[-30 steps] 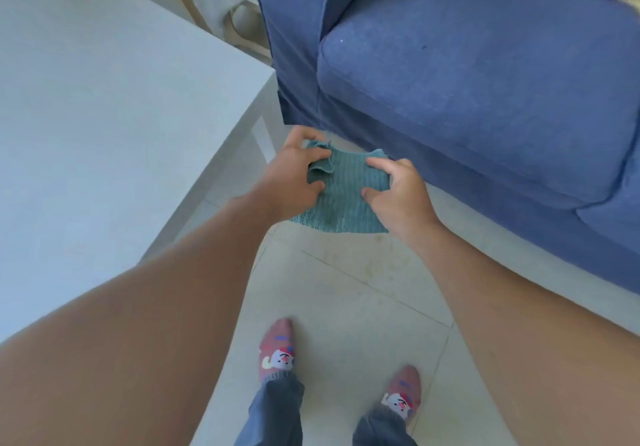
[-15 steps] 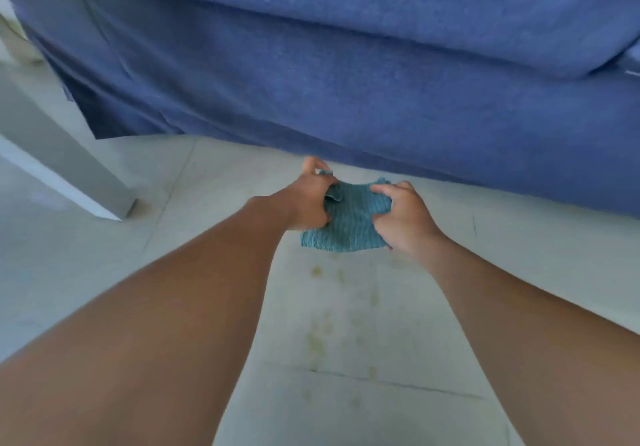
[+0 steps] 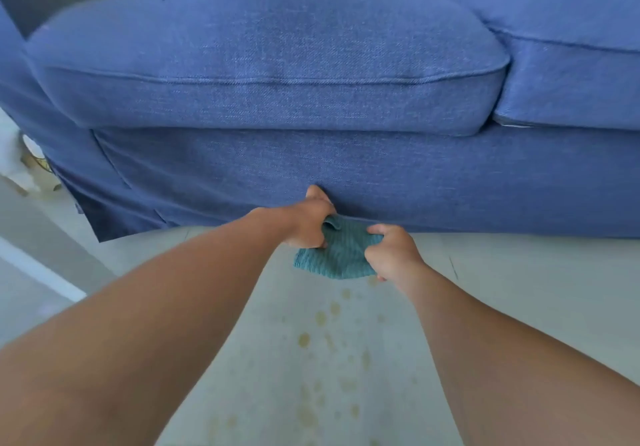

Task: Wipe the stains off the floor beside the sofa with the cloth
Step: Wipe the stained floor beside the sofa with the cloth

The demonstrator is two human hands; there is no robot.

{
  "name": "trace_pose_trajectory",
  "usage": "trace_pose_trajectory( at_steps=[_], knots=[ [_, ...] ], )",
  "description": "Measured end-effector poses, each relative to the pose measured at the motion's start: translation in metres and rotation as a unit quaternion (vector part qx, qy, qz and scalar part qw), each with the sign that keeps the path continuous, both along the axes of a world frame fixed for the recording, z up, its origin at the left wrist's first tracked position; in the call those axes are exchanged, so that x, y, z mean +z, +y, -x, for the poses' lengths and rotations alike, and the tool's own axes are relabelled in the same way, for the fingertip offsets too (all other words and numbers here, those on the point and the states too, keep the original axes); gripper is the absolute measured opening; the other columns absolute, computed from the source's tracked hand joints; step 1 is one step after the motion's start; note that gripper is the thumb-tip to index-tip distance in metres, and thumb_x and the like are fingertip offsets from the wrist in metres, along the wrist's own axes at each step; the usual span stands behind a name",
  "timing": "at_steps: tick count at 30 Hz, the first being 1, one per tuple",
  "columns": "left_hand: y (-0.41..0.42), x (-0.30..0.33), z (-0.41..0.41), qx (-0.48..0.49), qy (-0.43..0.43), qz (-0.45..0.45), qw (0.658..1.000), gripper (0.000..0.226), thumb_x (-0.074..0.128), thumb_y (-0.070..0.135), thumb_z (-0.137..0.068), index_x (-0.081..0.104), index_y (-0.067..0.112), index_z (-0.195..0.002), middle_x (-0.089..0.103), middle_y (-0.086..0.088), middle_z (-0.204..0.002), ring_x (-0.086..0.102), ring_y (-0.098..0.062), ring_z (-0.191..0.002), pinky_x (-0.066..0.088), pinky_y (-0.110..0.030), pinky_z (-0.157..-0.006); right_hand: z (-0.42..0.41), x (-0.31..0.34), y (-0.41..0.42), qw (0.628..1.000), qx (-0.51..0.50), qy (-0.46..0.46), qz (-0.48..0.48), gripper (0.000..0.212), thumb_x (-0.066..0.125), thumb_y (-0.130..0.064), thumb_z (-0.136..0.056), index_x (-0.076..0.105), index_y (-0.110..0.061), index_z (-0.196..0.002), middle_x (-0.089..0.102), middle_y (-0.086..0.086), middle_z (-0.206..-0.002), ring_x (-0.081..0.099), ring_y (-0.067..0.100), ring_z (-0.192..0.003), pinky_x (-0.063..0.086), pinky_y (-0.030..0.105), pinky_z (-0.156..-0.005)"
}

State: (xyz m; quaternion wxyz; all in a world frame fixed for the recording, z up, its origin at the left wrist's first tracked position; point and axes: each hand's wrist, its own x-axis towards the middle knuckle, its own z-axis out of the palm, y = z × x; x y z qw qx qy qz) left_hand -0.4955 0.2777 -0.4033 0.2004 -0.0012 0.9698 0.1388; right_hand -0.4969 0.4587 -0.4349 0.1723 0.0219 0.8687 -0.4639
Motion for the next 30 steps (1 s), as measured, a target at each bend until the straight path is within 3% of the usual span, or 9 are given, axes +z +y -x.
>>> trace_pose_trajectory(
  at_steps=[3,6,12,16,18,21,24,27,30],
  knots=[
    [-0.007,-0.008,0.003,0.008,-0.008,0.011,1.0,0.059,0.071,0.024,-0.087,0.046,0.013,-0.139,0.028,-0.006,-0.136,0.053,-0.03,-0.115,0.048,-0.042,-0.102,-0.004,0.0,-0.004,1.0,0.009,0.01,-0.01,0.06,0.049,0.004,-0.087,0.053,-0.019,-0.143,0.043,0.005,-0.147,0.057,0.02,-0.066,0.057,0.034,-0.059],
    [-0.003,-0.018,0.001,0.053,0.008,-0.016,0.998,0.053,0.065,0.022,-0.09,0.044,0.009,-0.137,0.039,-0.01,-0.133,0.058,-0.029,-0.105,0.05,-0.038,-0.095,-0.011,0.004,-0.003,0.999,0.026,0.03,-0.037,0.062,0.05,0.007,-0.087,0.052,-0.017,-0.144,0.036,0.003,-0.148,0.055,0.021,-0.08,0.053,0.029,-0.053],
    [0.014,-0.063,-0.02,0.154,0.088,-0.165,0.97,0.02,0.06,0.022,-0.093,0.076,0.013,-0.101,0.058,-0.015,-0.121,0.064,-0.025,-0.086,0.047,-0.02,-0.065,-0.021,-0.019,0.021,0.995,0.049,0.056,-0.071,0.063,0.049,0.01,-0.086,0.053,-0.018,-0.142,0.038,-0.005,-0.126,0.053,0.016,-0.083,0.048,0.026,-0.056],
    [0.016,-0.082,-0.034,0.161,0.09,-0.208,0.961,0.019,0.06,0.02,-0.094,0.075,0.015,-0.104,0.055,-0.011,-0.124,0.056,-0.017,-0.094,0.047,-0.023,-0.087,-0.039,-0.038,0.029,0.992,0.056,0.046,-0.101,0.056,0.054,0.002,-0.091,0.053,-0.02,-0.142,0.036,-0.007,-0.12,0.053,0.019,-0.091,0.058,0.034,-0.07],
    [0.015,-0.086,-0.038,0.151,0.102,-0.196,0.964,0.023,0.061,0.014,-0.093,0.071,0.012,-0.114,0.045,-0.009,-0.128,0.052,-0.016,-0.098,0.039,-0.017,-0.088,-0.044,-0.043,0.03,0.992,0.054,0.045,-0.101,0.053,0.056,-0.002,-0.093,0.052,-0.02,-0.143,0.037,-0.006,-0.121,0.054,0.021,-0.095,0.059,0.041,-0.081],
    [0.017,-0.095,-0.043,0.127,0.1,-0.173,0.972,0.032,0.057,0.006,-0.093,0.065,0.01,-0.124,0.039,-0.011,-0.134,0.053,-0.022,-0.113,0.033,-0.009,-0.088,-0.044,-0.048,0.027,0.993,0.051,0.047,-0.098,0.053,0.056,-0.002,-0.094,0.051,-0.021,-0.144,0.038,-0.006,-0.123,0.055,0.022,-0.094,0.058,0.036,-0.08],
    [0.013,-0.098,-0.041,0.118,0.097,-0.158,0.976,0.033,0.055,0.006,-0.095,0.062,0.013,-0.127,0.038,-0.01,-0.133,0.059,-0.026,-0.105,0.04,-0.013,-0.082,-0.038,-0.054,0.024,0.992,0.046,0.044,-0.105,0.056,0.055,0.002,-0.093,0.051,-0.02,-0.144,0.038,-0.006,-0.125,0.056,0.022,-0.094,0.058,0.036,-0.08],
    [0.003,-0.098,-0.041,0.121,0.106,-0.157,0.974,0.029,0.054,0.001,-0.095,0.059,0.019,-0.117,0.034,-0.003,-0.122,0.065,-0.022,-0.065,0.051,-0.018,-0.053,-0.036,-0.062,0.025,0.991,0.036,0.031,-0.121,0.059,0.052,0.005,-0.09,0.051,-0.018,-0.144,0.039,-0.003,-0.131,0.057,0.022,-0.096,0.059,0.039,-0.083],
    [-0.001,-0.101,-0.047,0.026,0.163,-0.124,0.979,0.025,0.053,0.01,-0.093,0.061,0.03,-0.106,0.04,0.001,-0.123,0.06,-0.017,-0.068,0.056,-0.038,-0.074,-0.035,-0.072,0.03,0.99,0.033,0.017,-0.135,0.061,0.052,0.006,-0.089,0.049,-0.016,-0.145,0.038,-0.003,-0.133,0.056,0.022,-0.097,0.058,0.039,-0.084]
  ],
)
